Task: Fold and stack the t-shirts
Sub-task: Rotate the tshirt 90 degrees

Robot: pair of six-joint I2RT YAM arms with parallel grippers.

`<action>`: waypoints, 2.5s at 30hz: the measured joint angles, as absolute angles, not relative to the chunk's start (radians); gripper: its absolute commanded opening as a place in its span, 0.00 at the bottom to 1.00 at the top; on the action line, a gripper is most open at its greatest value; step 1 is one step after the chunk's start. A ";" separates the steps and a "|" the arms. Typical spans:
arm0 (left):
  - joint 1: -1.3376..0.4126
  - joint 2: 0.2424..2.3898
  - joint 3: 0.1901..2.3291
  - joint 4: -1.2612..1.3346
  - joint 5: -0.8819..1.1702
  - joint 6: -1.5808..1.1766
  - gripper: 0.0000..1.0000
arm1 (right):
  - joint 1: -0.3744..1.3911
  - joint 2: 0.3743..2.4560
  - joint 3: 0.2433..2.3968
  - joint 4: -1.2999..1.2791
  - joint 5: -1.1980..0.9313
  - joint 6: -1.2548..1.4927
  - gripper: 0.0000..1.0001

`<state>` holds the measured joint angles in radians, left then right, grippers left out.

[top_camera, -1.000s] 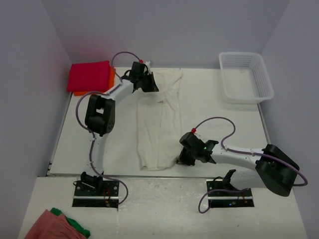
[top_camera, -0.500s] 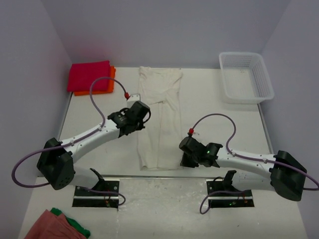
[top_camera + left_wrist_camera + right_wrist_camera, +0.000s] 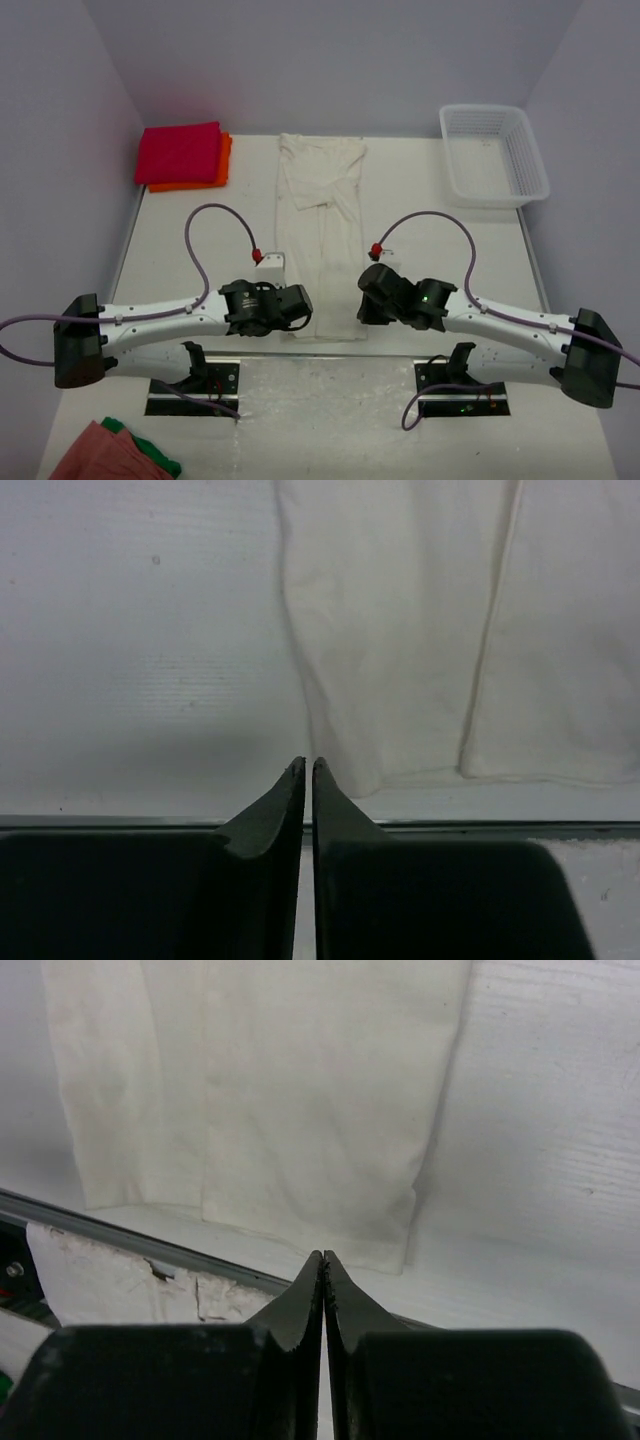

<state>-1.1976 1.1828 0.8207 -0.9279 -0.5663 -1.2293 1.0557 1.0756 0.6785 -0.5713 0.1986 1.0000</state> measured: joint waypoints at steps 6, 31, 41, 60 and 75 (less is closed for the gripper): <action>-1.339 1.262 0.829 -0.937 -0.562 -1.283 0.00 | 1.056 1.225 0.733 -0.558 0.198 0.972 0.00; -1.291 1.365 0.861 -0.796 -0.597 -1.131 0.00 | 1.056 1.446 0.758 -0.428 0.113 0.943 0.00; -1.290 1.384 0.801 -0.763 -0.542 -1.133 0.00 | 1.056 1.449 0.747 -0.425 0.113 0.949 0.00; -1.304 1.373 0.682 -0.772 -0.479 -1.227 0.00 | 1.056 1.505 0.748 -0.396 0.102 0.966 0.00; -1.352 1.370 0.660 -0.786 -0.503 -1.338 0.00 | 1.056 1.496 0.744 -0.390 0.101 0.994 0.00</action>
<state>-1.3518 1.3701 0.6601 -0.7864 -0.5026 -1.3376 1.0557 1.4956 0.7441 -0.3904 0.1009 0.9936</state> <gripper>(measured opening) 0.002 0.003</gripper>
